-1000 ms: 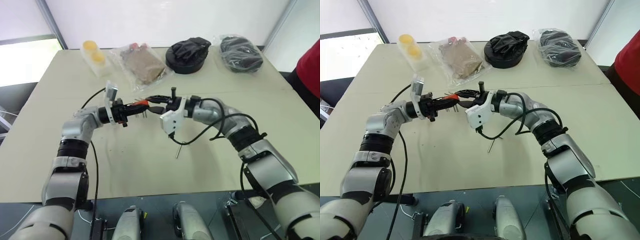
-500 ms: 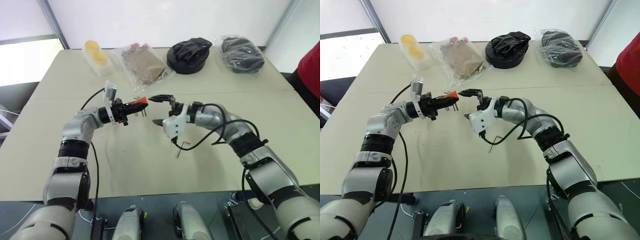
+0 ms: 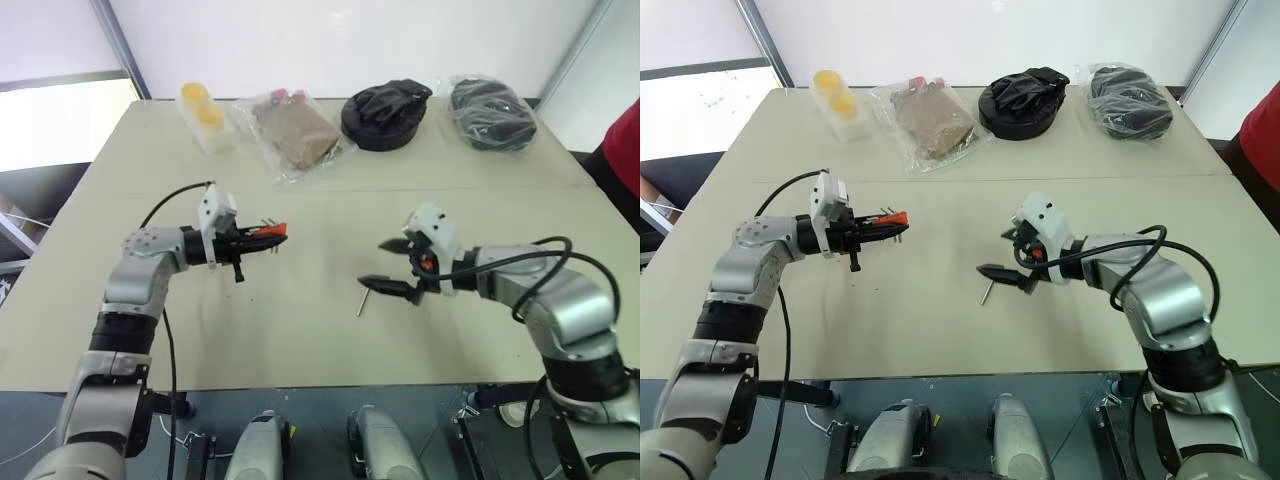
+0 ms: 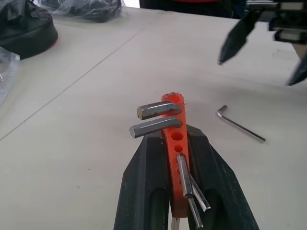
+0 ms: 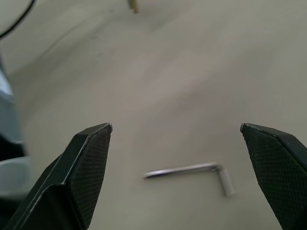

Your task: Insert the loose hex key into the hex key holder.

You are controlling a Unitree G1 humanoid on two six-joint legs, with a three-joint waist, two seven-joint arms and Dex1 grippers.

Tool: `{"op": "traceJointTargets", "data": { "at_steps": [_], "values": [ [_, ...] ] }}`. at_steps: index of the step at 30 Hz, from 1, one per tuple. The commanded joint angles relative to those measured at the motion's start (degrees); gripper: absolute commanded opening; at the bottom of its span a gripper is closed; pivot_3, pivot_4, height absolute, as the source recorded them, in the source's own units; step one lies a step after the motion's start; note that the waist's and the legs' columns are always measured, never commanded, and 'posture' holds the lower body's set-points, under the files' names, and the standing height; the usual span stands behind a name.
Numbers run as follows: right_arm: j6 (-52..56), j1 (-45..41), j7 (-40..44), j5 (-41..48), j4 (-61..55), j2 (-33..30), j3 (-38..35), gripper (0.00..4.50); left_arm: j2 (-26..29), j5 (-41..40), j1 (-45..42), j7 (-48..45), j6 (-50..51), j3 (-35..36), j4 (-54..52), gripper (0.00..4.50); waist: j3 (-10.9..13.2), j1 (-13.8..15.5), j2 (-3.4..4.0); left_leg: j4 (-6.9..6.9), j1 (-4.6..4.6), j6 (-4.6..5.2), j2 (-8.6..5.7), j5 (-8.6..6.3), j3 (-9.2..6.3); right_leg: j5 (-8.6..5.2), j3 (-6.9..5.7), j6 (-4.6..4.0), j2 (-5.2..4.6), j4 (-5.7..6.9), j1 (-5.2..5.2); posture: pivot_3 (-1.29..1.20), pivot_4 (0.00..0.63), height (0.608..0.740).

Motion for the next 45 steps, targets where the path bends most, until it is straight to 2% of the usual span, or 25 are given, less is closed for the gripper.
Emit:
{"op": "traceJointTargets", "data": {
  "at_steps": [1,5,10,18,26,30,31,33,35,37,39,42,45],
  "values": [
    [10.58,-0.46,-2.29,5.4,-3.76,1.87,-5.55,4.45,-0.26,-1.61,0.69,1.75,1.65,0.02,-5.15,0.0,0.0,0.01,0.0,0.0,-0.02,0.0,-0.02,0.0,0.06,0.0,0.0,0.01,0.01,-0.02,0.0,0.0,0.15,0.74],
    [14.71,0.67,-4.54,7.83,-4.42,4.25,-6.37,4.45,-1.48,-1.59,1.5,3.34,2.09,-0.13,-5.99,0.0,0.0,0.01,-0.01,0.0,-0.07,0.0,-0.12,0.0,0.07,0.02,-0.01,0.09,0.06,-0.05,-0.02,0.0,0.15,0.74],
    [10.45,2.44,-8.14,6.08,0.38,5.95,-2.19,4.45,-2.74,-1.94,1.81,5.19,2.44,-0.12,-6.93,0.0,0.0,-0.25,-0.01,-0.01,-0.08,0.01,-0.12,0.0,0.07,0.09,0.0,0.22,0.11,-0.07,-0.03,0.0,0.15,0.74],
    [3.59,1.16,-11.11,4.29,11.47,8.12,0.55,4.45,-2.72,-2.54,2.78,7.4,2.54,0.92,-7.12,0.0,0.01,-0.26,-0.01,-0.02,-0.09,0.01,-0.13,0.0,0.07,0.07,0.0,0.25,0.14,-0.1,-0.04,0.0,0.15,0.74],
    [-6.91,-4.67,-14.43,-2.55,23.43,11.9,8.84,4.45,-3.22,-3.26,4.23,9.69,2.7,1.01,-8.08,0.0,-0.01,-0.52,-0.04,-0.02,-0.03,0.01,-0.11,0.0,0.08,0.08,0.01,0.25,0.17,-0.08,-0.02,0.0,0.15,0.74],
    [-11.24,-7.22,-15.79,-9.54,25.57,11.23,19.36,4.45,-3.78,-3.15,4.79,11.03,2.12,0.95,-8.19,0.0,-0.06,-0.59,-0.1,-0.02,0.01,0.01,-0.11,0.0,0.09,0.08,0.01,0.25,0.17,-0.08,0.0,0.0,0.15,0.74],
    [-11.77,-7.34,-15.67,-10.13,25.62,11.33,20.53,3.91,-3.85,-3.12,4.89,11.25,2.0,0.95,-8.16,0.0,-0.08,-0.58,-0.13,-0.03,0.03,0.01,-0.1,0.0,0.07,0.08,0.0,0.25,0.17,-0.08,0.01,0.0,0.15,0.74],
    [-12.8,-7.09,-16.02,-12.0,25.67,11.73,23.41,3.11,-4.15,-2.98,5.22,11.82,1.51,1.02,-7.99,0.0,-0.11,-0.61,-0.17,-0.03,0.04,0.01,-0.1,0.0,0.08,0.07,0.0,0.25,0.17,-0.07,0.01,0.0,0.15,0.74],
    [-14.34,-6.41,-15.82,-14.19,26.12,11.7,26.46,2.01,-4.49,-2.81,5.6,12.31,0.81,1.04,-7.71,0.0,-0.18,-0.64,-0.26,-0.05,0.05,0.01,-0.09,0.0,0.09,0.07,0.0,0.24,0.17,-0.07,0.02,0.0,0.15,0.74],
    [-15.52,-5.51,-16.27,-15.81,27.67,12.71,27.34,0.92,-4.73,-2.77,6.05,12.57,0.29,0.94,-7.63,0.0,-0.28,-0.74,-0.38,-0.09,0.08,0.01,-0.07,0.0,0.09,0.07,0.0,0.24,0.19,-0.07,0.02,0.0,0.15,0.74],
    [-16.5,-4.73,-16.12,-16.72,30.02,13.95,27.31,0.05,-5.01,-2.82,6.43,12.92,0.05,0.75,-7.84,0.0,-0.52,-1.12,-0.56,-0.17,0.14,0.01,-0.05,0.0,0.1,0.06,0.01,0.22,0.21,-0.07,0.03,0.0,0.15,0.74],
    [-19.11,-4.41,-15.19,-19.62,32.14,13.7,28.81,0.05,-5.27,-2.86,6.65,13.29,-0.26,0.74,-7.63,0.0,-0.73,-1.8,-0.8,-0.21,0.24,0.01,0.0,0.0,0.05,0.03,-0.01,0.16,0.27,-0.07,0.14,0.0,0.15,0.74],
    [-21.12,-5.33,-14.8,-20.84,33.3,14.27,27.28,0.05,-5.17,-2.7,6.63,13.05,-0.65,0.7,-7.06,0.0,-0.76,-1.93,-0.83,-0.25,0.43,0.01,0.01,-0.01,0.06,-0.05,-0.02,0.02,0.27,-0.09,0.33,0.0,0.15,0.74]
  ]
}}
